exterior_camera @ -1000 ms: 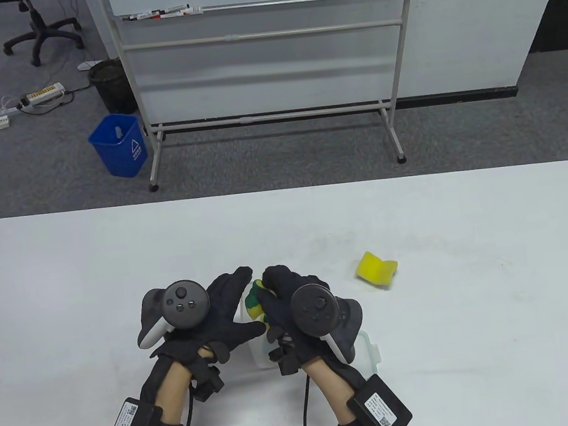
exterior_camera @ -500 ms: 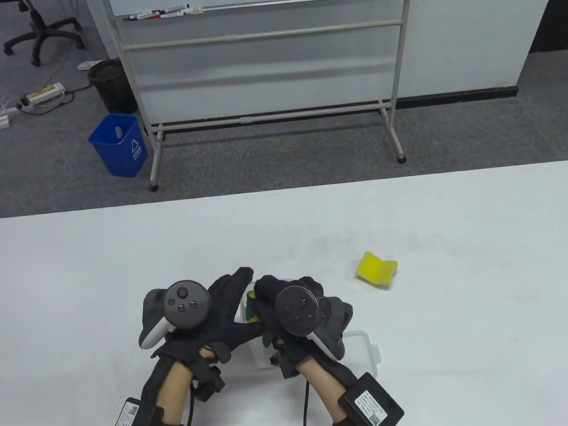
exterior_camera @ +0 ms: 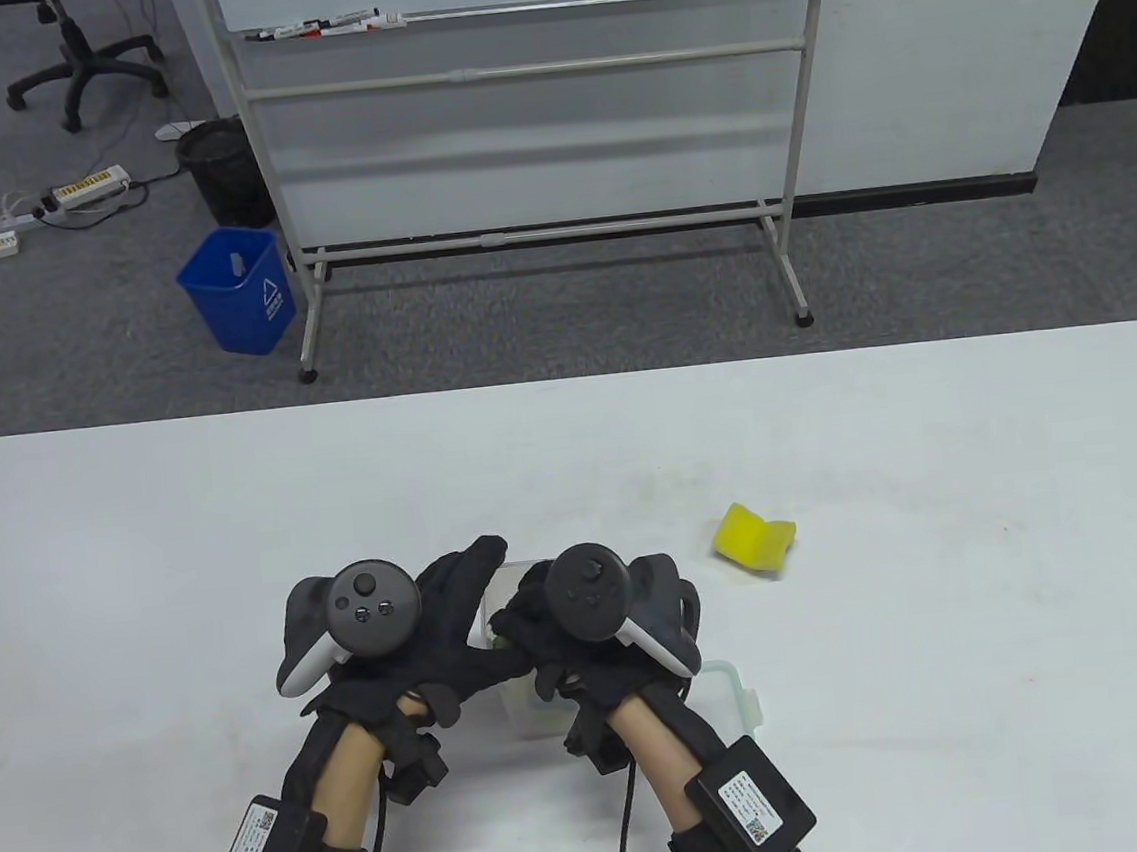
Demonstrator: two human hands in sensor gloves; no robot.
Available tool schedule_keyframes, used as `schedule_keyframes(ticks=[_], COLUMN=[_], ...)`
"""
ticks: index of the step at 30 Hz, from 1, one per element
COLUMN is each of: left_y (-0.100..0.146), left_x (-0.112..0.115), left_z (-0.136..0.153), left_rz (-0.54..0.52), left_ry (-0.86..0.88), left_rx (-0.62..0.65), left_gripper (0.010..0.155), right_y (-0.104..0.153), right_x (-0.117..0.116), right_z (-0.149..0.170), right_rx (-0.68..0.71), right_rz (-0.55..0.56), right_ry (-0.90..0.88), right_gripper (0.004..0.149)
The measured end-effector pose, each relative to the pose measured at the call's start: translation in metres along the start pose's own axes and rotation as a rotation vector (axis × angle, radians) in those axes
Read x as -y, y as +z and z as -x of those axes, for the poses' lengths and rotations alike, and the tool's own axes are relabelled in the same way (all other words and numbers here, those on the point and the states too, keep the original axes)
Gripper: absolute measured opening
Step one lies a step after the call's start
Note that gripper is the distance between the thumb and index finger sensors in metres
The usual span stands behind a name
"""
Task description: Squeeze sponges into plastic airtight container
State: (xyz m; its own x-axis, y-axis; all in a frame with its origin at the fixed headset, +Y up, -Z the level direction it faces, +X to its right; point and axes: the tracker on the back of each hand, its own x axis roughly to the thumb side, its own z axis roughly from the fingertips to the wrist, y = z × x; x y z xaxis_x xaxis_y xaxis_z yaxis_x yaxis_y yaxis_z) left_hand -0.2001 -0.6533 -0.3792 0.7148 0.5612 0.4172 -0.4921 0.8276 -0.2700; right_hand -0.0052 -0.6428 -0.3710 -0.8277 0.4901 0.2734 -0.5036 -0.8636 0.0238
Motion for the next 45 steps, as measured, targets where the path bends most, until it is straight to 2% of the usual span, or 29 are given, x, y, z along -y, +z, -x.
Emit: schedule_keyframes(ticks=[7, 10, 14, 18, 21, 25, 27, 29, 33, 37, 41, 45], left_y=[0.0, 0.0, 0.0, 0.0, 0.0, 0.0, 0.0, 0.0, 0.0, 0.002, 0.006, 0.009], left_x=[-0.001, -0.001, -0.001, 0.0, 0.0, -0.001, 0.0, -0.001, -0.001, -0.005, -0.011, -0.013], left_z=[0.0, 0.001, 0.001, 0.002, 0.002, 0.002, 0.002, 0.002, 0.003, 0.014, 0.031, 0.036], left_rz=[0.011, 0.012, 0.013, 0.018, 0.018, 0.017, 0.018, 0.019, 0.011, -0.039, -0.117, -0.138], left_ry=[-0.005, -0.003, 0.005, 0.021, 0.021, 0.009, 0.009, 0.008, 0.024, 0.099, 0.208, 0.221], left_rx=[0.0, -0.001, -0.004, -0.009, -0.01, -0.011, -0.014, -0.013, -0.002, -0.025, -0.066, -0.08], left_gripper=[0.104, 0.104, 0.102, 0.098, 0.098, 0.097, 0.097, 0.096, 0.095, 0.091, 0.088, 0.086], right_y=[-0.004, -0.002, 0.001, 0.007, 0.016, 0.029, 0.034, 0.033, 0.02, 0.008, 0.0, -0.003], right_x=[-0.004, -0.005, 0.0, 0.015, 0.039, 0.075, 0.088, 0.091, 0.068, 0.034, 0.002, -0.016], right_z=[0.0, 0.001, 0.005, 0.006, 0.007, 0.021, 0.039, 0.062, 0.122, 0.167, 0.192, 0.209], right_rx=[-0.014, 0.002, 0.044, 0.073, 0.097, 0.091, 0.03, -0.063, -0.312, -0.428, -0.499, -0.566], right_rz=[-0.157, -0.119, -0.011, -0.016, 0.053, 0.247, 0.378, 0.427, 0.343, 0.175, 0.021, -0.109], right_ry=[0.059, 0.042, -0.057, -0.125, -0.175, -0.25, -0.229, -0.162, -0.009, -0.017, 0.029, 0.039], right_gripper=[0.061, 0.064, 0.06, 0.061, 0.061, 0.061, 0.06, 0.06, 0.061, 0.061, 0.06, 0.06])
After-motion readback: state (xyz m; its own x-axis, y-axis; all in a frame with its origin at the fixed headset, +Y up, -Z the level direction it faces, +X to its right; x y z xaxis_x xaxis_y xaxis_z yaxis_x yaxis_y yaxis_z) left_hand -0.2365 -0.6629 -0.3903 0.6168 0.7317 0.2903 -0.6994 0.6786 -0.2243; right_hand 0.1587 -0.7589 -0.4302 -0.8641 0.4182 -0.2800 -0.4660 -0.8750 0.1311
